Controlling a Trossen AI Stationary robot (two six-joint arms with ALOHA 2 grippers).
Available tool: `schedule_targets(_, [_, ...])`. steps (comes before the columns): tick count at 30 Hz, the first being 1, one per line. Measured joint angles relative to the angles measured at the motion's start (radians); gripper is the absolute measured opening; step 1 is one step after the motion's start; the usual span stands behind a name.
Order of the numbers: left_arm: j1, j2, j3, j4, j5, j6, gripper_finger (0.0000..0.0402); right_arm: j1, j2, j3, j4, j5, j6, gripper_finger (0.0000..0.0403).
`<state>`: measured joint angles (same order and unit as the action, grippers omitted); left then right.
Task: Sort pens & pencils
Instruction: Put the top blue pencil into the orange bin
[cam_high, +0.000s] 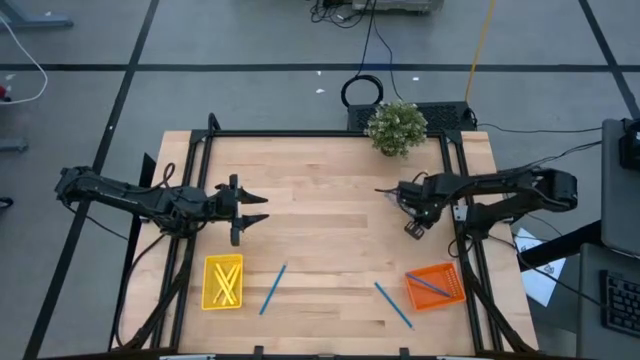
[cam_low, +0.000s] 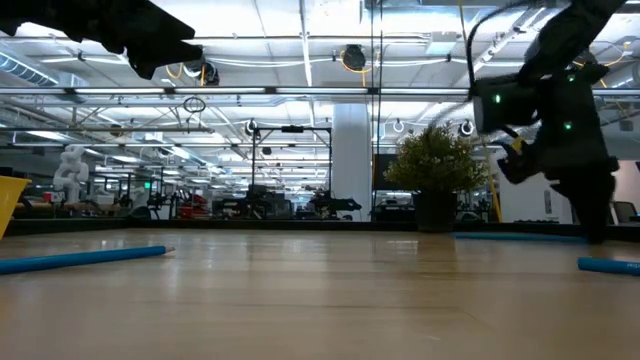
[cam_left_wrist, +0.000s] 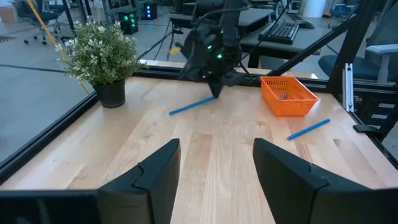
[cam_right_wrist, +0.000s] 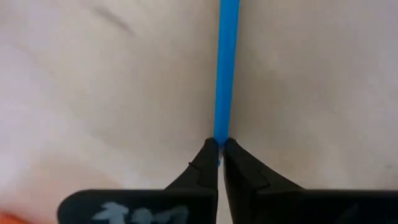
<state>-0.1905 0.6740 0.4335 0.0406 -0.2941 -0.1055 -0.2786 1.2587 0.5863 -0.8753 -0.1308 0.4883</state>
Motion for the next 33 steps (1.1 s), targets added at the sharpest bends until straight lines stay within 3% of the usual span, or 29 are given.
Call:
schedule_targets(11, [0.0,0.0,0.0,0.0,0.0,-0.002,0.0207,0.158,-0.05,0.003,0.426,0.016,-0.006,0.0001])
schedule_targets(17, [0.0,0.0,0.0,0.001,0.0,-0.004,0.0207,0.218,-0.042,0.004,0.757,0.072,-0.098,0.0002])
schedule_targets(30, [0.0,0.0,0.0,0.008,-0.001,-0.005,0.0207,0.229,0.059,0.006,1.293,0.081,-0.281,0.0001])
schedule_targets(33, [0.0,0.014,-0.001,0.043,-0.056,-0.003,0.0207,0.229,0.099,0.006,1.446,0.081,-0.317,0.0001])
